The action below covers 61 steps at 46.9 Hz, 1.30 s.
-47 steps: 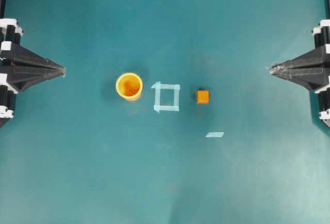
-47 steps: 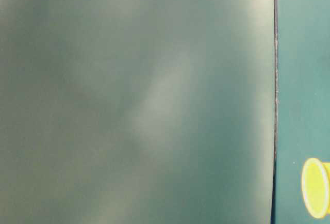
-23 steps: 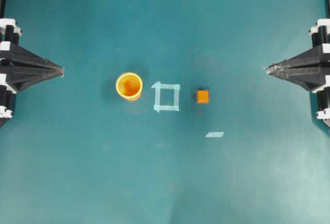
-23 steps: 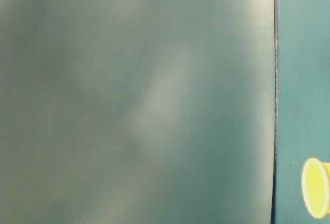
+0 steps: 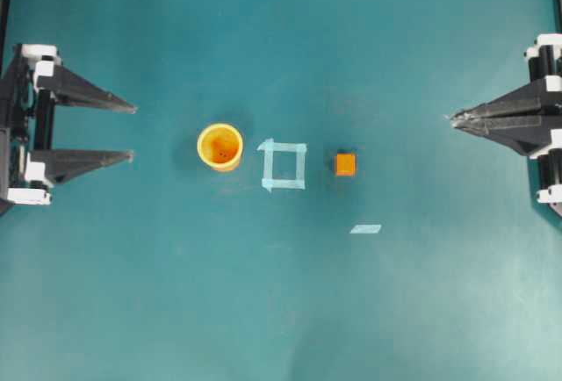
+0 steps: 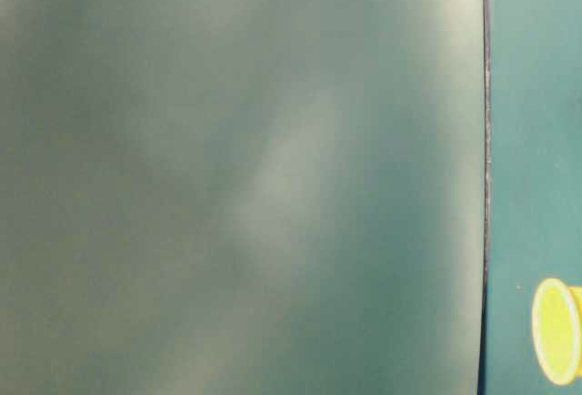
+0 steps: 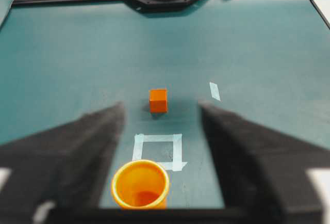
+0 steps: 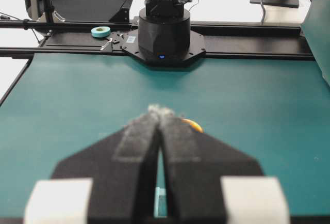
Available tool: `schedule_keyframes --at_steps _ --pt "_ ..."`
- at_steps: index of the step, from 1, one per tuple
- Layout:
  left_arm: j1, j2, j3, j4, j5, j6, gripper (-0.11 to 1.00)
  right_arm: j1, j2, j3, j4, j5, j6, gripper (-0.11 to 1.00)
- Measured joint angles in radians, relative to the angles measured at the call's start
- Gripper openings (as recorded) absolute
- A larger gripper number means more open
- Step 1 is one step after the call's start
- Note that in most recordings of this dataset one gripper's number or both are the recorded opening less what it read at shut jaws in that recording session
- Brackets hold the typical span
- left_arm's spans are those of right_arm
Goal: Move the cup forward with left arm.
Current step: 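Move the open left gripper right to surround the orange cup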
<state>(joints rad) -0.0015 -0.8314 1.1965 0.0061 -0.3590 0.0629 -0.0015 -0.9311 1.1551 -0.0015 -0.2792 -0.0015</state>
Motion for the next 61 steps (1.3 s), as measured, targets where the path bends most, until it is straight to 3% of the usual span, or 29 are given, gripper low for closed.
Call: schedule_keyframes --at_steps 4,25,42,61 --pt "0.003 0.026 0.005 -0.002 -0.021 0.0 0.74 -0.002 0.0 0.0 0.0 0.002 0.0 -0.01" --pt "0.051 0.213 0.014 -0.002 -0.078 0.005 0.78 -0.002 -0.005 -0.002 0.002 0.011 0.002 -0.01" --pt "0.078 0.342 0.106 0.0 -0.296 0.005 0.79 -0.002 -0.006 -0.006 0.0 0.014 0.002 -0.01" --pt "0.078 0.626 0.077 0.0 -0.405 0.005 0.79 -0.002 -0.012 -0.018 0.0 0.031 0.002 -0.01"
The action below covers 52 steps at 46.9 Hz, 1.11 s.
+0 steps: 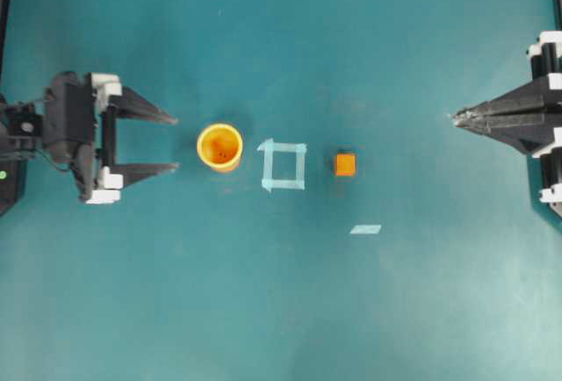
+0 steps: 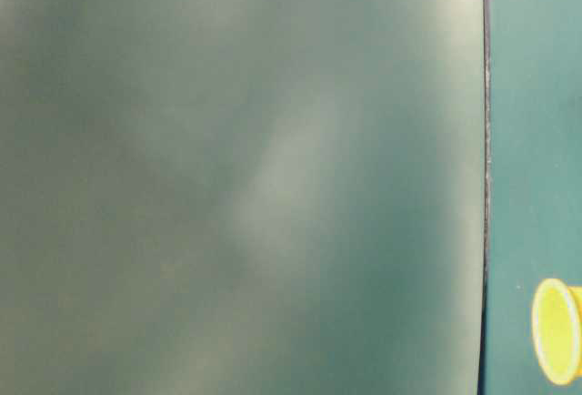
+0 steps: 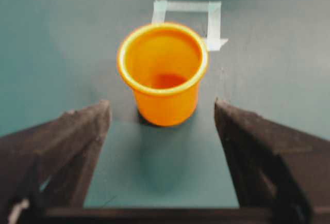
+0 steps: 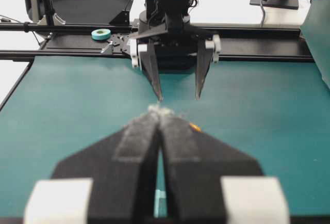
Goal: Move the cup forward with left arm.
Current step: 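Move the open left gripper right to surround the orange cup, then close the left gripper on the cup and drag it toward the front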
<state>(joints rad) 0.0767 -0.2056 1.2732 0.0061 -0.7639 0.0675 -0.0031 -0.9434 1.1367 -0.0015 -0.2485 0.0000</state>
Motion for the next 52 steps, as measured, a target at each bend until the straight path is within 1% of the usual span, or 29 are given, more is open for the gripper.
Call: schedule_keyframes --at_steps 7,13,21,32,42,52 --pt "-0.008 0.098 -0.041 0.0 -0.032 0.0 0.79 0.0 -0.006 -0.011 0.0 0.018 0.0 -0.01" --pt "-0.011 0.164 -0.074 0.002 -0.037 -0.002 0.79 0.0 -0.017 -0.018 0.0 0.032 0.0 -0.01" --pt "-0.011 0.222 -0.104 0.002 -0.051 0.0 0.79 0.0 -0.028 -0.023 0.0 0.044 0.0 -0.01" --pt "-0.008 0.279 -0.132 0.002 -0.081 0.0 0.79 0.0 -0.031 -0.025 0.0 0.048 0.0 -0.01" --pt "0.017 0.314 -0.178 0.003 -0.084 0.009 0.79 0.0 -0.031 -0.026 0.0 0.049 0.002 -0.01" --pt "0.018 0.333 -0.213 0.003 -0.081 0.015 0.78 0.0 -0.031 -0.028 0.002 0.049 0.006 -0.01"
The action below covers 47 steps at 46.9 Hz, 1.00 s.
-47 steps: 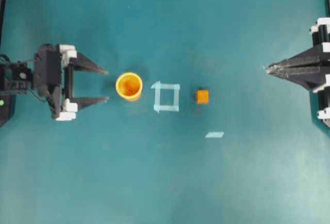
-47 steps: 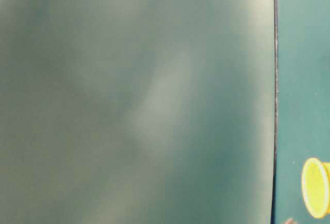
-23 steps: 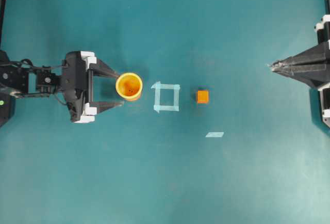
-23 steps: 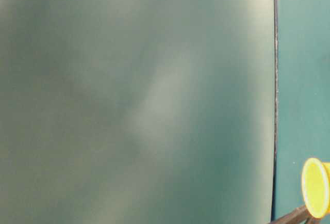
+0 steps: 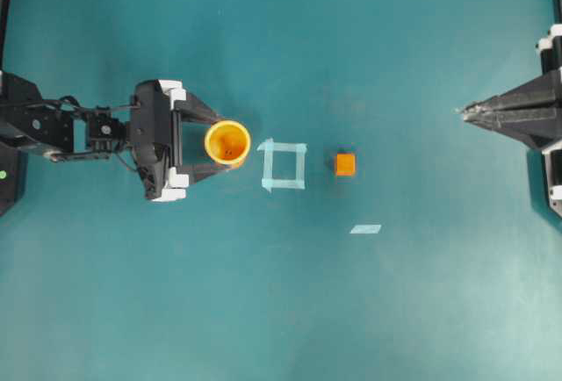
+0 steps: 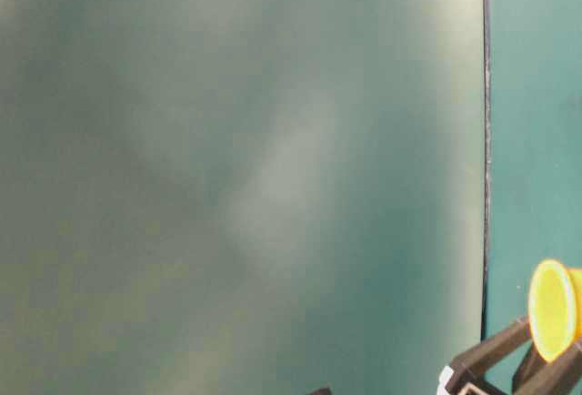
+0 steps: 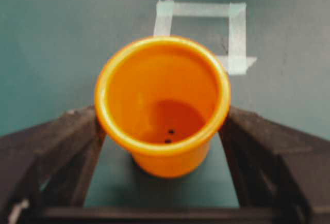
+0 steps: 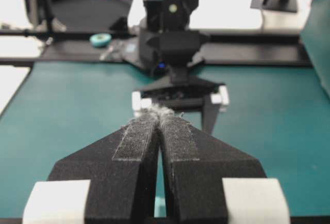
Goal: Move the cup forward with left arm.
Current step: 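Close the left gripper on the cup and drag it toward the front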
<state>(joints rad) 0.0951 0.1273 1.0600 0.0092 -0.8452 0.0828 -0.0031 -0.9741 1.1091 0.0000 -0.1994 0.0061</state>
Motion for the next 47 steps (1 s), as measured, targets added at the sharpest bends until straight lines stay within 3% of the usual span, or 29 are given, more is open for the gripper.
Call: schedule_keyframes --at_steps 11,19,34,47 --pt "-0.002 0.011 -0.021 -0.002 0.003 0.0 0.76 0.0 0.0 0.0 -0.002 0.018 0.0 -0.01" --pt "-0.006 0.015 -0.021 0.0 0.017 0.0 0.65 0.0 -0.002 -0.002 -0.002 0.026 0.0 -0.01" --pt "-0.012 0.017 -0.021 -0.002 0.018 0.002 0.65 0.0 -0.002 -0.003 -0.002 0.032 0.002 -0.01" --pt "-0.069 0.017 -0.021 -0.002 0.009 0.002 0.65 0.0 -0.002 -0.006 -0.002 0.031 0.002 -0.01"
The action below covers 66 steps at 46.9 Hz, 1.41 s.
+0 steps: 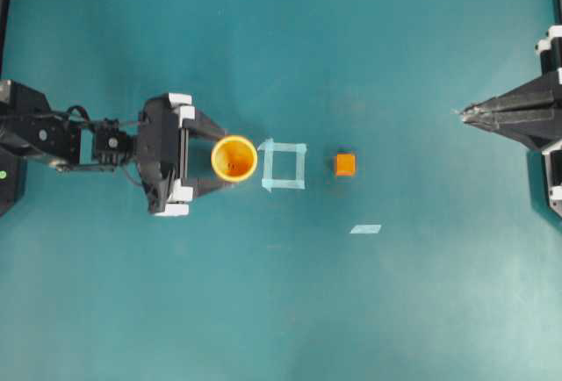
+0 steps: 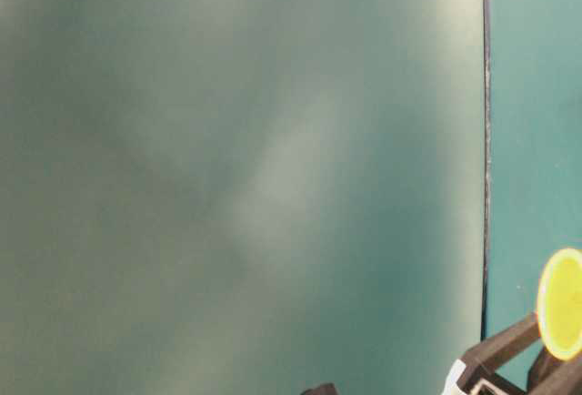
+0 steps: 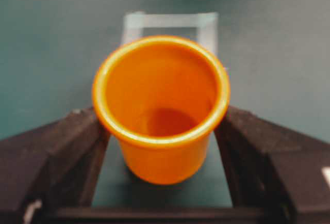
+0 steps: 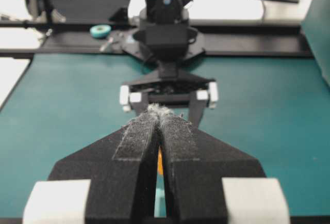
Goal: Move the cup forward with left arm.
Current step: 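Close the left gripper on the cup and drag it toward the front, then push the held cup further toward the front edge with the left gripper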
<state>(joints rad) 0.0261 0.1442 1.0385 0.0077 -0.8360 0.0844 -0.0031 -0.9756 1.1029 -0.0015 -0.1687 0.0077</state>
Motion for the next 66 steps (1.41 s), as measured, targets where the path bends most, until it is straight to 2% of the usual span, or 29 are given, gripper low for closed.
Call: schedule_keyframes --at_steps 22,44,66 --pt "-0.104 -0.012 0.015 0.002 -0.075 0.0 0.65 0.002 -0.002 -0.011 0.0 0.0 0.002 -0.01" --pt "-0.298 -0.012 0.012 -0.017 -0.104 -0.018 0.65 0.0 0.0 -0.012 0.002 0.002 0.003 -0.01" --pt "-0.457 0.018 -0.052 -0.018 -0.109 -0.02 0.65 0.0 0.0 -0.012 0.0 0.0 0.003 -0.01"
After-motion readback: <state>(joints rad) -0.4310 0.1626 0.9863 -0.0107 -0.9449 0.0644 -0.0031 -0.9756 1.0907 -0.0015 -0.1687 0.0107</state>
